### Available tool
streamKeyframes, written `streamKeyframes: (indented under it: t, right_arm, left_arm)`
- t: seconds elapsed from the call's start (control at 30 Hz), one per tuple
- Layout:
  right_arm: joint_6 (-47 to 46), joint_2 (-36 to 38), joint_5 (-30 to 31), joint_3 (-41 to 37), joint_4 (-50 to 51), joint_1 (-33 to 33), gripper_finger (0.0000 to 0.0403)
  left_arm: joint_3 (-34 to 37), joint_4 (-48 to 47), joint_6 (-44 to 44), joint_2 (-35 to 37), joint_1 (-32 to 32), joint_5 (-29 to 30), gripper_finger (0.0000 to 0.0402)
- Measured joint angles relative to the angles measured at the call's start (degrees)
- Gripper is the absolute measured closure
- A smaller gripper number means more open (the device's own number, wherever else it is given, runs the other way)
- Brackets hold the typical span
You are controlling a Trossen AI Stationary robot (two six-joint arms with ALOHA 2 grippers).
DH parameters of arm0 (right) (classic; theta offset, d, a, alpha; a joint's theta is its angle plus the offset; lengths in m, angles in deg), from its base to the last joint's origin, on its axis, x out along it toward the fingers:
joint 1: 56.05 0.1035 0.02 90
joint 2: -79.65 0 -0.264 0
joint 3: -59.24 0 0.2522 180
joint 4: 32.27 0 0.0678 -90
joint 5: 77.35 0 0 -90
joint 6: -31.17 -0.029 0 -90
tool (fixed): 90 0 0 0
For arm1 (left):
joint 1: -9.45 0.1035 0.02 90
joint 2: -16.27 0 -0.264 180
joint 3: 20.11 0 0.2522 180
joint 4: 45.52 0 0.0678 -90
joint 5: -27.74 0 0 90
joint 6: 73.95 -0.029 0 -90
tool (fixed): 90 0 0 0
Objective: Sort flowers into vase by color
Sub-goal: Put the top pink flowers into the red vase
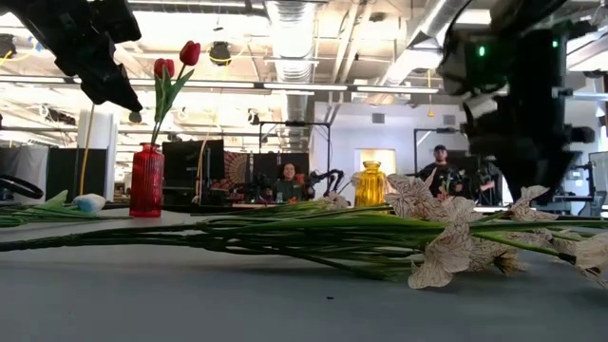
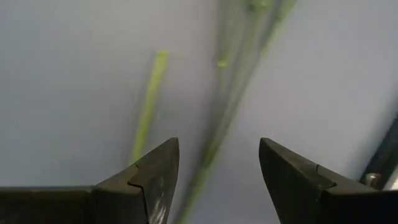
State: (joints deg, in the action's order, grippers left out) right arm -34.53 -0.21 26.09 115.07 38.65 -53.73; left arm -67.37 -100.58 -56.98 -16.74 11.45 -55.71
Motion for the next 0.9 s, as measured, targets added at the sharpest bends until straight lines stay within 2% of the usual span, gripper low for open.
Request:
streamKeyframes:
  t: [0.23,0.57,0.7,0.9]
  right_arm:
    - [1.12,-0.15,-0.09,-2.97,-4.94,-1.74,0.0154]
    - [3.43,-5.68,0.40,-2.69,-5.47,-3.77,0.0161]
    - [4.48,-6.43,-1.40,-2.71,-5.63,-5.19,0.0210]
    - [3.36,-6.14,-2.17,-2.74,-5.60,-7.17,0.0339]
  left_arm:
    - [0.00,0.01,0.04,0.00,0.00,0.35,0.0280]
    - [0.00,0.00,0.28,0.00,0.00,1.02,0.0280]
    - [0.00,0.00,0.37,0.00,0.00,1.00,0.0280]
    - [0.00,-0.12,0.55,0.00,0.00,1.00,0.0280]
